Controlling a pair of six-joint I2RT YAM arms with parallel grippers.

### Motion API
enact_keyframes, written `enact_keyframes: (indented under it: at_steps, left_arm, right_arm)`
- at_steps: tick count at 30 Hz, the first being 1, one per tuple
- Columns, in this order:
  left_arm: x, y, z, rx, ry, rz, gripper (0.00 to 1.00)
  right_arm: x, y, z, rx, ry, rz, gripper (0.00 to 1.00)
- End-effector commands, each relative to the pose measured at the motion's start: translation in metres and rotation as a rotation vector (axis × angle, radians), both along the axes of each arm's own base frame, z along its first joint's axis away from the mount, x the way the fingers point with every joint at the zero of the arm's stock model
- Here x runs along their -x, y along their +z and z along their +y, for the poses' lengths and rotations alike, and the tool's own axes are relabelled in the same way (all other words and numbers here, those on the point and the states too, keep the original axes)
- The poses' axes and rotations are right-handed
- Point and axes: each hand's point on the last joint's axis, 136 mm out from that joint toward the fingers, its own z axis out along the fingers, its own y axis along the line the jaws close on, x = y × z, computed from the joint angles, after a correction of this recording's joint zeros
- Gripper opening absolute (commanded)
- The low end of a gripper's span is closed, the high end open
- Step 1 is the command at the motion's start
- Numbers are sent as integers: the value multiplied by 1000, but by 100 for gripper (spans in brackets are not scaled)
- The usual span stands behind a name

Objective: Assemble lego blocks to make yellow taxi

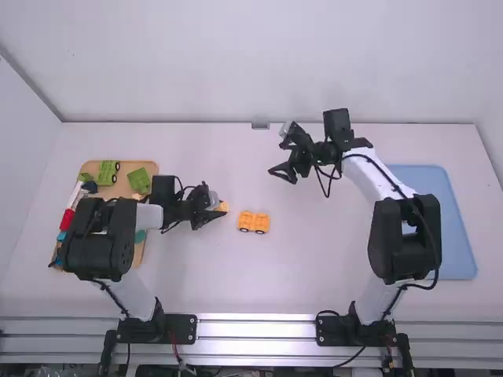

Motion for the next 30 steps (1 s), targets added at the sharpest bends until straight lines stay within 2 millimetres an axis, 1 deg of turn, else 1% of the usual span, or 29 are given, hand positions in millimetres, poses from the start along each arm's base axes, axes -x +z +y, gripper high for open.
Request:
enact_keyframes:
  at_steps: [1, 3, 4, 6, 9, 11, 13, 14, 16, 19, 20, 23, 27, 28, 30]
  left_arm:
    - [1, 11, -5, 25, -49, -20, 8]
    - [6, 21, -11, 55, -122, -47, 8]
    - [7, 23, -12, 60, -133, -49, 8]
    - [2, 33, -13, 61, -158, -52, 8]
    - [1, 45, -14, 47, -205, -48, 9]
    - [9, 50, -21, 28, -269, -51, 8]
    - [14, 50, -26, 14, -302, -53, 8]
    - [17, 48, -30, -3, -318, -51, 8]
    - [18, 44, -33, -26, -326, -47, 8]
    - [22, 41, -39, -41, -331, -12, 5]
    - [24, 41, -42, -31, -337, -3, 4]
    - [31, 42, -49, 0, -363, -7, 4]
    - [34, 38, -52, 15, -370, -29, 4]
    - [35, 38, -52, 17, -370, -31, 4]
    - [33, 34, -52, 25, -342, -14, 5]
  right_arm:
    - [8, -9, -6, -32, -39, 45, 98]
    - [6, -20, -7, -49, -69, 32, 98]
    - [5, -22, -7, -56, -78, 27, 98]
    - [9, -24, -7, -76, -89, -13, 98]
    - [28, -26, -6, -70, -48, -86, 98]
    - [43, -38, 0, -62, -18, -91, 98]
    - [52, -48, 3, -60, -6, -77, 98]
    - [63, -59, 7, -57, 9, -64, 98]
    - [74, -66, 12, -62, 34, -62, 98]
    - [98, -77, 27, -74, 137, -137, 99]
    - [106, -83, 31, -69, 176, -173, 99]
    - [121, -99, 39, -59, 229, -241, 98]
    - [118, -114, 41, -73, 170, -240, 98]
    - [118, -115, 41, -79, 170, -236, 99]
    - [121, -123, 43, -115, 200, -235, 98]
